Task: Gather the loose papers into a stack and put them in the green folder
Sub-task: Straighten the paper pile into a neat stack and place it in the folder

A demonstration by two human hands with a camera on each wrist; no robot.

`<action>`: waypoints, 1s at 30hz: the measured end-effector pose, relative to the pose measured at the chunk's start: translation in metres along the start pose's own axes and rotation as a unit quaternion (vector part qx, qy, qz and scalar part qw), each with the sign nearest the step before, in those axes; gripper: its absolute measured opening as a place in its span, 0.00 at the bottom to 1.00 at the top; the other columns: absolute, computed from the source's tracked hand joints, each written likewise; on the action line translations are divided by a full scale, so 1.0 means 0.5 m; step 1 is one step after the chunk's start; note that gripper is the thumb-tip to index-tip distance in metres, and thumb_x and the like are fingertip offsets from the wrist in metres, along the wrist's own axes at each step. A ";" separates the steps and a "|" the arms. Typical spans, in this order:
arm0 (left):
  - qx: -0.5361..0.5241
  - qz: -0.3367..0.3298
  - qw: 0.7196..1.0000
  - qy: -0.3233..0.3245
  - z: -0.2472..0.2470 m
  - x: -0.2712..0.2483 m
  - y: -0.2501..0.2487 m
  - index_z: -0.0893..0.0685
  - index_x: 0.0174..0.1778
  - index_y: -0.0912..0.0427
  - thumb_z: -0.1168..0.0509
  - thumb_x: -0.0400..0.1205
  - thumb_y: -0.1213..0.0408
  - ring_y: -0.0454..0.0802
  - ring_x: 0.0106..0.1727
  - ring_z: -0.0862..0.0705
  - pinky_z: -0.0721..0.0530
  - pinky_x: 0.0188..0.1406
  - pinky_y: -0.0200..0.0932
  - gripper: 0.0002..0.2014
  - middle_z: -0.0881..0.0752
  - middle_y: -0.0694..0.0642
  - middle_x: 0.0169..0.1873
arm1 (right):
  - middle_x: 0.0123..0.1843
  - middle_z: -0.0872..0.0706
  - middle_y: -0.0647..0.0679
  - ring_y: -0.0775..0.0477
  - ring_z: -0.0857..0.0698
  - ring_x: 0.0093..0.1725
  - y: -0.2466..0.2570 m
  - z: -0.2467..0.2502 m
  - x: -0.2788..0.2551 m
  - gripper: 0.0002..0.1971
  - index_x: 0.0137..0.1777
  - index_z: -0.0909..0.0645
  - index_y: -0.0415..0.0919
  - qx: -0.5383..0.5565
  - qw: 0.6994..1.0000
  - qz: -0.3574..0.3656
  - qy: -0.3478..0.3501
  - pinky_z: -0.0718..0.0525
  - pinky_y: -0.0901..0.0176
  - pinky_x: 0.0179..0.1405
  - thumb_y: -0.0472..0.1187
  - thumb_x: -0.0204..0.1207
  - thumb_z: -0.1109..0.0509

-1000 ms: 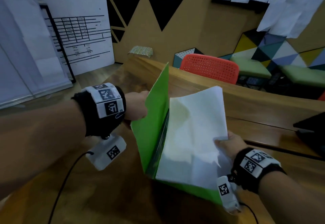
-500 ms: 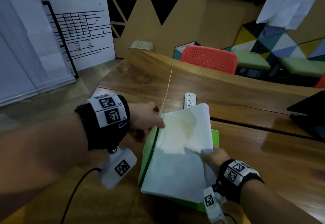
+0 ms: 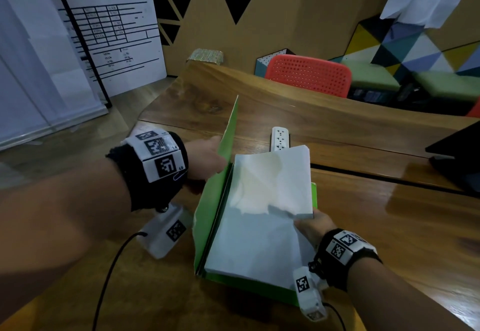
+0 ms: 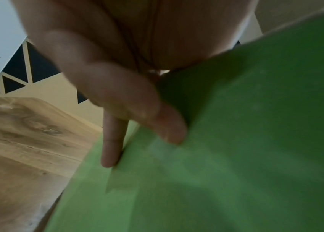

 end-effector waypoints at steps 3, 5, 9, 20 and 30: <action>-0.001 -0.011 1.000 -0.005 -0.001 0.002 -0.002 0.35 0.71 0.57 0.43 0.74 0.65 0.63 0.51 0.14 0.12 0.51 0.61 0.26 0.16 0.64 0.52 | 0.52 0.13 0.33 0.32 0.14 0.54 -0.007 -0.012 0.005 0.18 0.62 0.21 0.32 -0.019 1.000 -0.004 0.005 0.15 0.46 0.55 0.26 0.71 0.32; 0.006 -0.010 1.000 -0.016 -0.001 0.005 -0.002 0.35 0.71 0.56 0.43 0.75 0.64 0.62 0.52 0.14 0.13 0.53 0.59 0.26 0.17 0.63 0.54 | 0.52 0.14 0.36 0.35 0.15 0.53 -0.016 -0.017 0.009 0.19 0.64 0.21 0.30 -0.024 1.000 -0.005 0.002 0.16 0.49 0.56 0.28 0.71 0.32; 0.008 -0.031 0.999 -0.014 0.003 0.016 0.000 0.31 0.64 0.59 0.44 0.64 0.59 0.63 0.51 0.14 0.13 0.53 0.62 0.29 0.16 0.64 0.52 | 0.50 0.17 0.38 0.38 0.17 0.51 -0.032 -0.022 0.014 0.18 0.63 0.22 0.30 -0.023 1.000 -0.005 -0.004 0.19 0.54 0.52 0.28 0.73 0.32; 0.038 -0.054 0.998 -0.008 0.009 0.037 0.007 0.31 0.65 0.59 0.46 0.62 0.56 0.62 0.48 0.14 0.12 0.49 0.59 0.32 0.15 0.63 0.50 | 0.45 0.15 0.37 0.32 0.16 0.53 -0.063 -0.029 0.047 0.20 0.63 0.22 0.29 0.017 1.000 -0.002 -0.006 0.18 0.35 0.59 0.26 0.69 0.29; 0.026 -0.032 0.999 -0.017 0.012 0.040 0.007 0.31 0.65 0.57 0.43 0.75 0.64 0.60 0.51 0.15 0.13 0.52 0.56 0.20 0.17 0.62 0.52 | 0.50 0.17 0.37 0.38 0.18 0.53 -0.044 -0.040 0.032 0.20 0.64 0.21 0.30 -0.063 0.998 0.004 -0.009 0.20 0.48 0.55 0.24 0.71 0.34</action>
Point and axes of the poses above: each hand's wrist, its own x-axis towards the middle knuckle, its own z-axis out of the back of the hand, y = z × x, the point moved 1 cm from there along x, towards the middle knuckle
